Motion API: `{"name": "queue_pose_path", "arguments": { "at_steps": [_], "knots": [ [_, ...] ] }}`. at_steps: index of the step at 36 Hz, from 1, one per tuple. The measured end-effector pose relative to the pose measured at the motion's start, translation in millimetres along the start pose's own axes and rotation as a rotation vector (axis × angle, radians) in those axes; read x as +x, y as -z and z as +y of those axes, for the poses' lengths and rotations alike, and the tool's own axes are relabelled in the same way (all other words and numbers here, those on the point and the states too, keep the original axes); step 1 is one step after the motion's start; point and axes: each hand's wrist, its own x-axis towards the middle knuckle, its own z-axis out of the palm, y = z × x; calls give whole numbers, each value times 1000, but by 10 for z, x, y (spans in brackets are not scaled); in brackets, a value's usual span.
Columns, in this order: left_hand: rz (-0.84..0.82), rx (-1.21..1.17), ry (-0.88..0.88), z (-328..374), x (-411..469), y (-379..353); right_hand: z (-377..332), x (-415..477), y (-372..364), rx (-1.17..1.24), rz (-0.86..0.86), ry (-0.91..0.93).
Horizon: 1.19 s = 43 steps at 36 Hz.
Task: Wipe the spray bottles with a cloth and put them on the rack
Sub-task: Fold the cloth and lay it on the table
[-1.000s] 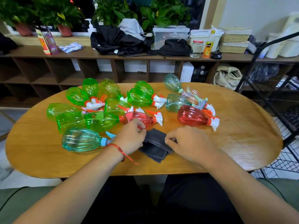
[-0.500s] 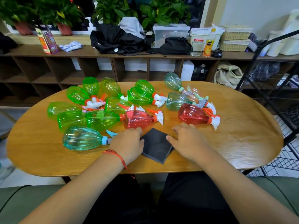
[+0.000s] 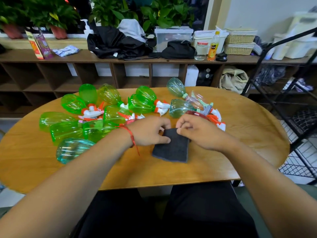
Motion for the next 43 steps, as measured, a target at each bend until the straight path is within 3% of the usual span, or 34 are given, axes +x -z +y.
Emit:
{"name": "queue_pose_path", "arguments": {
  "at_steps": [7, 12, 22, 25, 34, 40, 43],
  "knots": [
    [123, 25, -119, 17, -50, 261, -122, -14, 369, -44, 47, 115],
    [176, 84, -169, 72, -237, 206, -142, -169, 387, -190, -28, 156],
    [-173, -85, 40, 8, -539, -429, 93, -439, 110, -307, -444, -2],
    [-187, -144, 115, -26, -534, -521, 167, -407, 28, -282, -397, -33],
    [87, -42, 227, -39, -433, -619, 265, -231, -153, -433, -165, -53],
    [71, 124, 253, 25, -476, -721, 265, -268, -268, -662, -162, -33],
    [57, 158, 269, 61, -517, -728, 158, -334, -309, -629, -151, 28]
  ]
}}
